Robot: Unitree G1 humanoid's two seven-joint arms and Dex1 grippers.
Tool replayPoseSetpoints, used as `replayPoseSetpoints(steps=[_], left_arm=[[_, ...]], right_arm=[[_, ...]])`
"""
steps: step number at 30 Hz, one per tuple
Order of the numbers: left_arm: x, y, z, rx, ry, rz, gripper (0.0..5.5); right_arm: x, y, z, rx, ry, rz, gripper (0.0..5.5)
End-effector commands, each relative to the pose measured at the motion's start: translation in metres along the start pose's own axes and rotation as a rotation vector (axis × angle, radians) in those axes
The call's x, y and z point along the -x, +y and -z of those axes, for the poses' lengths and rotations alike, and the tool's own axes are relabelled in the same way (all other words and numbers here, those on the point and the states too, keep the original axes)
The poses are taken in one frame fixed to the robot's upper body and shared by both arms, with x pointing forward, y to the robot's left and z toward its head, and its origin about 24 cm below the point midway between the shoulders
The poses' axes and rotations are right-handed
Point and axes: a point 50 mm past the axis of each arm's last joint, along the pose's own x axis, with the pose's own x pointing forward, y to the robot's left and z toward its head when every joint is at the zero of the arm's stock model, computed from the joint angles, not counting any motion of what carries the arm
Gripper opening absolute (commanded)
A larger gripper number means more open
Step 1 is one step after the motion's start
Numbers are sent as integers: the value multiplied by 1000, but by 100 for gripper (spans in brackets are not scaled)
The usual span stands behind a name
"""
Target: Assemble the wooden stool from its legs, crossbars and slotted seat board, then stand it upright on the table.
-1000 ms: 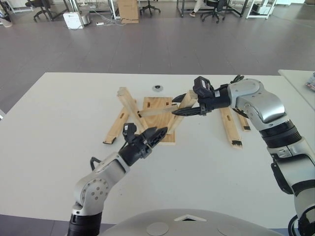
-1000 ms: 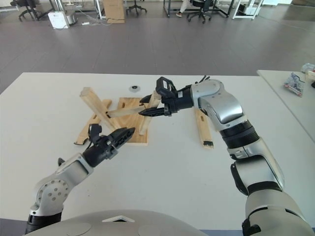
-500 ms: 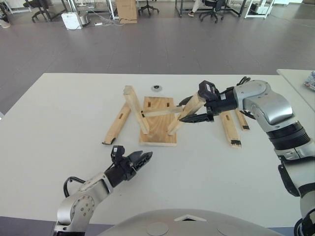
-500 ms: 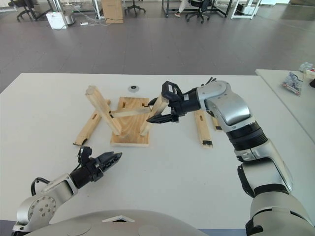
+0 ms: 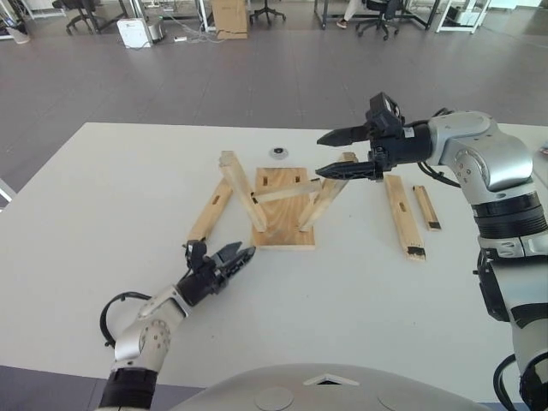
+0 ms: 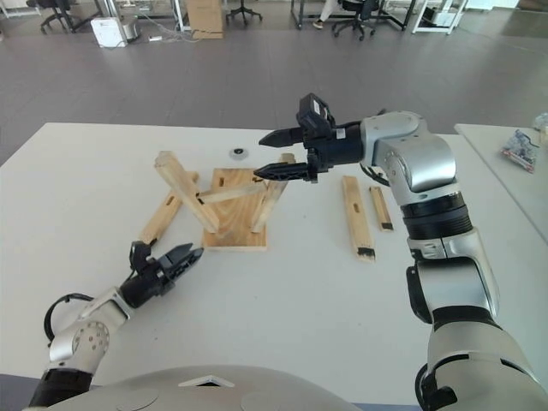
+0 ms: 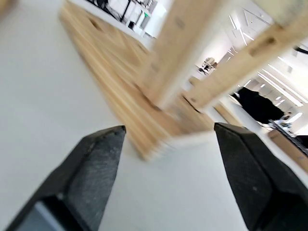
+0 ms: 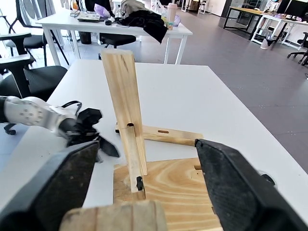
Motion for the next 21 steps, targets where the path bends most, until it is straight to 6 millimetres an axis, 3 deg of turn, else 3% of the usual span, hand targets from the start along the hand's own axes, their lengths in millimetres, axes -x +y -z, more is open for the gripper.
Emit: replayPoseSetpoints(steps=[1,3,5,12,19,21], left_arm=[[35,49,56,108,217,-221,344],[42,60,63,113,228,-245,344],[47,68,69,117,239,-270,344],[46,68,78,101,240,-256,344],[35,67,79,90,228,-233,344],[32,66,80,91,230,-232,344]], right_arm=[[16,-4,-20,75,-47,148,371],[18,8,-26,85,-62,114,371],[21,12,-16,71,-21,101,371],[30,-4,1,103,91,244,371],[36,-16,1,173,133,330,371],[35,-23,-8,275,124,414,371]])
